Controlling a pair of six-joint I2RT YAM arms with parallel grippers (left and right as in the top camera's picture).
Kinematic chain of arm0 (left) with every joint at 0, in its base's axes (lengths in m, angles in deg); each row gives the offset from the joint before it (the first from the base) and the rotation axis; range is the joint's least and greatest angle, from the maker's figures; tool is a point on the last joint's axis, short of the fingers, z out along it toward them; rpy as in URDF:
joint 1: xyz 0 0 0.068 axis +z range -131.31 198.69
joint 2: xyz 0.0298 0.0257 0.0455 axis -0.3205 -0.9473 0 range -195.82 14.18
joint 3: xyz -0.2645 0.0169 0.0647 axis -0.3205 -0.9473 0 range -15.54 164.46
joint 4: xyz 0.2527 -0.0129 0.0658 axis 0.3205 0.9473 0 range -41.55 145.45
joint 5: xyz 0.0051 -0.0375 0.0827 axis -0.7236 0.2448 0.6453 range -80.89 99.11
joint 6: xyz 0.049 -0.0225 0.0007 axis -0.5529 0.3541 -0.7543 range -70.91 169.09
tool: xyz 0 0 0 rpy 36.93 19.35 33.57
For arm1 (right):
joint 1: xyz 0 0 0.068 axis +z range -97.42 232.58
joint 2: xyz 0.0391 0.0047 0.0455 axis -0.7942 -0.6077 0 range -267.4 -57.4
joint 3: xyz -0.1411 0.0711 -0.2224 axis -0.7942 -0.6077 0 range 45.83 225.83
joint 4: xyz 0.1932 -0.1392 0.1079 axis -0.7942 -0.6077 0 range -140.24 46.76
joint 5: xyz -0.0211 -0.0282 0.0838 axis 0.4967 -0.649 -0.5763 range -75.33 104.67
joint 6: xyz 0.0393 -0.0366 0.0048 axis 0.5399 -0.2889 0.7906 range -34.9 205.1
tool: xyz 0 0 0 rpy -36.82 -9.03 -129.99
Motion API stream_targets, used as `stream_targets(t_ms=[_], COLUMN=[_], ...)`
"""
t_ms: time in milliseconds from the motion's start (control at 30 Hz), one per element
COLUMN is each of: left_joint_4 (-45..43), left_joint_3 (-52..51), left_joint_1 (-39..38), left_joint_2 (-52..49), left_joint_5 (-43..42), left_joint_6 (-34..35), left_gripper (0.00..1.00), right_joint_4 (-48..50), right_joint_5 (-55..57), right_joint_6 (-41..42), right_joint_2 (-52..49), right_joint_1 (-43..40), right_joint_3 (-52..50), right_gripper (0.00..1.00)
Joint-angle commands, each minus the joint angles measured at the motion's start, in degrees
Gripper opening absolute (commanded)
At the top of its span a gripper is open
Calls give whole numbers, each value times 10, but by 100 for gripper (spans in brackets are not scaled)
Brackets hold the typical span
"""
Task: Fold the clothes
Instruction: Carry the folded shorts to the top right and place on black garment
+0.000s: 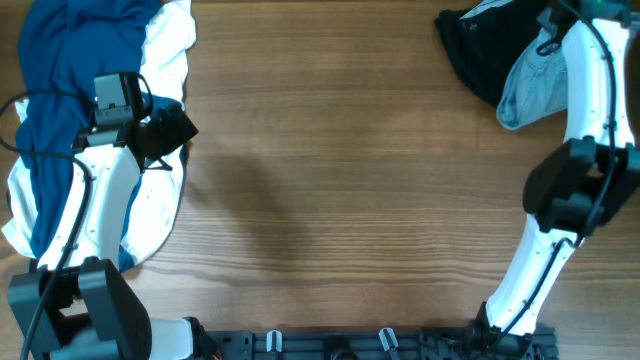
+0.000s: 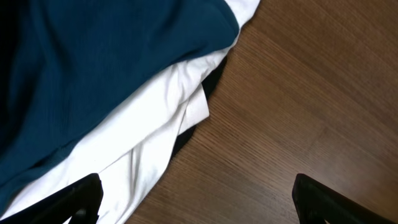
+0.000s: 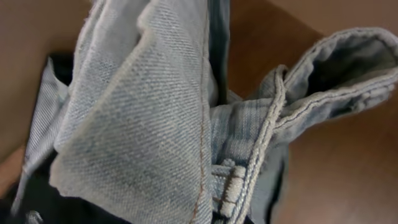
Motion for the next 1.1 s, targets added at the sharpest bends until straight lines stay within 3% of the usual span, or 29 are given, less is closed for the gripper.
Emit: stream_targets(t_ms=[0,233,267,333,367,433,700,867,900,933,967,1033,1067], left_joint_4=[-4,-9,-11,-15,-16,-17,-17,-17,-17,-18,-18,-19,-19], left_joint_3=[1,1,1,1,1,1,1,1,1,1,1,1,1], left_joint_1=[1,1,1,1,1,1,1,1,1,1,1,1,1], left_joint_2=[-5,-5,-5,-5,-5,-5,-10,-11,-11,-11,-11,-11,-11], left_joint_5=[-4,-4,-5,-5,-5,-5,-5,-5,-5,-5,-5,-5,-5], left_joint_6=[-1,7,9,12,12,12,12,12,12,12,12,12,12], left_gripper=[98,98,98,98,98,98,98,100,100,100,100,100,100], right_joint_4=[79,228,244,257,261,241,112,63,60,60,60,70,79], right_joint_5=[-43,-119,-121,-121,-121,-108,-100,-198,-224,-237,-236,-237,-240], right_joint_6=[8,-21,-26,-59,-80,-116,-113,-157,-158,-158,-159,-157,-156], right_joint_2=[-40,-92,-95,-96,-94,-76,26,14,6,-7,-18,-49,-61], right_joint_1=[-2,27,33,46,52,64,49,15,11,10,10,12,13], right_joint_3=[17,17,17,17,17,17,17,16,16,16,16,16,16], right_gripper=[4,4,17,79,95,100,100,96,88,72,54,9,5])
